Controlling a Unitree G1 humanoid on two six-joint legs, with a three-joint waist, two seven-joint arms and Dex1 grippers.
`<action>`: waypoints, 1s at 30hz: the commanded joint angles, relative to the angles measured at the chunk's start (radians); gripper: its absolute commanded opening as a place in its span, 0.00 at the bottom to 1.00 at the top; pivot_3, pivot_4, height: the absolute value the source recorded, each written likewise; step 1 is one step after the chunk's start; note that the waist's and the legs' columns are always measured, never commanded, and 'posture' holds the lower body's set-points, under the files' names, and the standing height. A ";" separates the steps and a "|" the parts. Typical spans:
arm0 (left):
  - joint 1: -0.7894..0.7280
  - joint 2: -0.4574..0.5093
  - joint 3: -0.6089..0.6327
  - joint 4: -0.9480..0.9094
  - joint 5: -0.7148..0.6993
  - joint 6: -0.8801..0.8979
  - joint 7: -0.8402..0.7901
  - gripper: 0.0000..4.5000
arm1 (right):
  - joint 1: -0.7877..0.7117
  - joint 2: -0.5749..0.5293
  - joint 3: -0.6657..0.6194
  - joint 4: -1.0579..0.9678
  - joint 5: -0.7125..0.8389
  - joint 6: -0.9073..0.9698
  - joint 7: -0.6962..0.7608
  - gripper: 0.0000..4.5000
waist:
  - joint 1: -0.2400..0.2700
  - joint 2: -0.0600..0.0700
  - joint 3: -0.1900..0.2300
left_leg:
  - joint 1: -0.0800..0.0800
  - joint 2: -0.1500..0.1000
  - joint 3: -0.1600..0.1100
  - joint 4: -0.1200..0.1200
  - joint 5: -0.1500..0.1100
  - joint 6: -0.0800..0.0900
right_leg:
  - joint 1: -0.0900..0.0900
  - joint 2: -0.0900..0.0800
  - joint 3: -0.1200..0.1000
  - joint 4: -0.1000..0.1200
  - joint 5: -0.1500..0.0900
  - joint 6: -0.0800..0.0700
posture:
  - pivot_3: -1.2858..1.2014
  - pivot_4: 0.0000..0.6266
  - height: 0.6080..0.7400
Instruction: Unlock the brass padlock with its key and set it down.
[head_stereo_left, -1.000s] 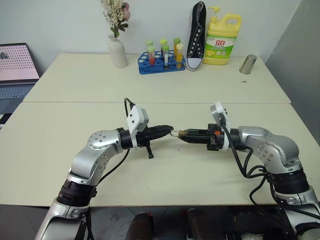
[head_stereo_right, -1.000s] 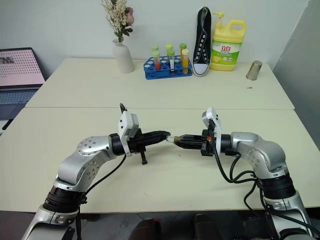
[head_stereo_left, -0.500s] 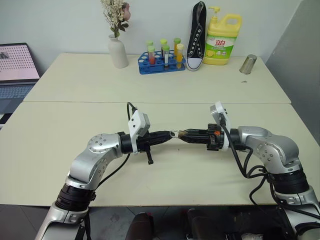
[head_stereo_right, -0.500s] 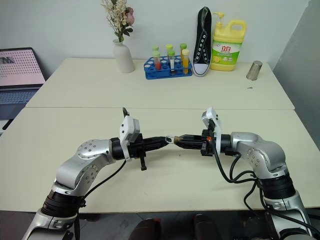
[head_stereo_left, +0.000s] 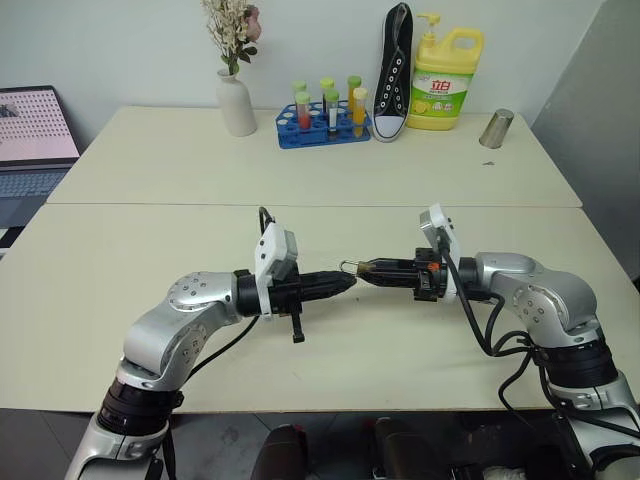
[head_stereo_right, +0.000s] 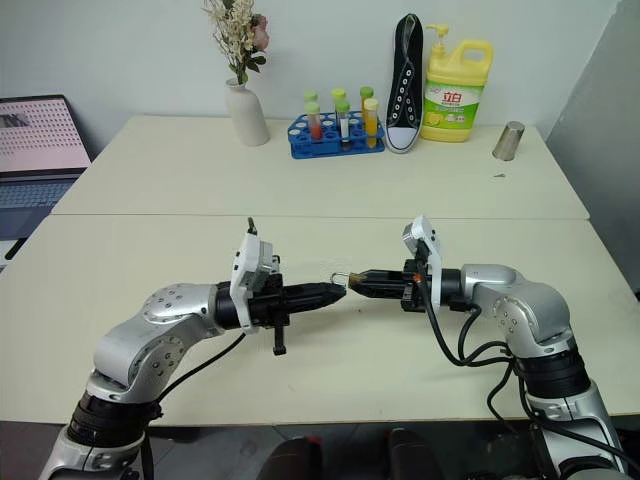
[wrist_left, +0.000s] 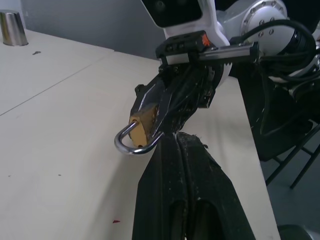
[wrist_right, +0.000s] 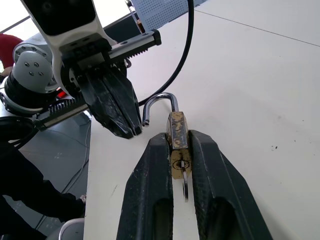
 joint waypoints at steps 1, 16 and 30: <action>-0.020 -0.007 0.036 -0.026 -0.028 0.013 0.023 0.00 | -0.016 -0.003 -0.011 -0.008 0.005 -0.017 0.016 0.03 | 0.000 0.000 0.000 | 0.000 0.000 0.000 0.000 0.000 0.000 | 0.000 0.000 0.000 0.000 0.000 0.000 | 0.52 0.24 1.00; 0.053 0.127 -0.011 -0.087 -0.024 0.023 -0.109 0.00 | -0.011 -0.007 -0.006 -0.010 0.006 -0.018 0.021 0.03 | -0.002 0.000 0.000 | 0.000 0.000 0.000 -0.001 0.000 0.000 | 0.000 0.000 0.001 0.000 0.000 0.000 | 0.52 0.24 1.00; -0.005 0.016 -0.043 0.032 0.117 -0.095 -0.034 0.00 | -0.013 -0.009 -0.005 -0.012 0.007 -0.013 0.032 0.03 | 0.000 0.000 0.000 | 0.000 0.000 0.000 -0.001 0.000 0.000 | 0.000 0.000 0.001 -0.001 0.000 0.000 | 0.52 0.24 1.00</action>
